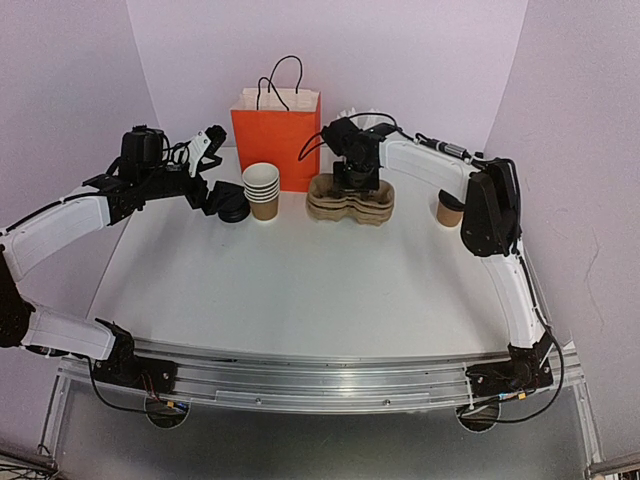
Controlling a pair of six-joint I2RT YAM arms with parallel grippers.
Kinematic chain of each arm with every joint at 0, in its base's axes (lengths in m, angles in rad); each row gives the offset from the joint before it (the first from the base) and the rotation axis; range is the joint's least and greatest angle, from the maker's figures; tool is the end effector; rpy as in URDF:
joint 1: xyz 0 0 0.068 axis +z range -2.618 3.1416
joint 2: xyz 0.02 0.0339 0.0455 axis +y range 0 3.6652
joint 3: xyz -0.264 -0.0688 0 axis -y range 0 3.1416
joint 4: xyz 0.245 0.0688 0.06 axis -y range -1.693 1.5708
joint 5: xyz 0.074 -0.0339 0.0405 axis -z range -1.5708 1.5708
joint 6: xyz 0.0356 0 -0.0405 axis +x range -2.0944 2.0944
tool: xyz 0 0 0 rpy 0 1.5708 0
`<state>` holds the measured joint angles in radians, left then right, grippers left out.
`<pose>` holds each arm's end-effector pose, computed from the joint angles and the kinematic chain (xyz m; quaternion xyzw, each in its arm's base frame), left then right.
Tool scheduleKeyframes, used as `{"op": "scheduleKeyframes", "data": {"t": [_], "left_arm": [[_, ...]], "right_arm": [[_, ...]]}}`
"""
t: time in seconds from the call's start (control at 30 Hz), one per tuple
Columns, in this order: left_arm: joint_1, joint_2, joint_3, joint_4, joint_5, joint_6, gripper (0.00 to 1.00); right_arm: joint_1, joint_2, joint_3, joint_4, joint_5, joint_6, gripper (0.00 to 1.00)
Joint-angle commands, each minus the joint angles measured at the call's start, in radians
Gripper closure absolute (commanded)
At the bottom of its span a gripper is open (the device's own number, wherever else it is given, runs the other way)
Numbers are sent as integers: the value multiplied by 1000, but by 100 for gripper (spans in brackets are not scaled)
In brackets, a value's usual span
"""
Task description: Pack the takeout coffee
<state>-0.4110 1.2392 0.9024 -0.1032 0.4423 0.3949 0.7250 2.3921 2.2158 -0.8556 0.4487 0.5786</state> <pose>0.2517 -0.1263 0.2936 0.4312 0.7117 -0.1894 0.5212 0.3990 0.3329 0.2184 -0.0097 0.9416 -0.0130 0.3364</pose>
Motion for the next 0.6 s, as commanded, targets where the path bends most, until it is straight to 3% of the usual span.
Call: {"op": "scheduleKeyframes", "data": {"t": [0.0,0.57], "left_arm": [[7,-7,0,39,10,12,0],[7,-9,-10,46,9,12,0]], "right_arm": [[0,-91,55,-2,35,-7,100],[0,-58,13,1,-2,-5,100]]}}
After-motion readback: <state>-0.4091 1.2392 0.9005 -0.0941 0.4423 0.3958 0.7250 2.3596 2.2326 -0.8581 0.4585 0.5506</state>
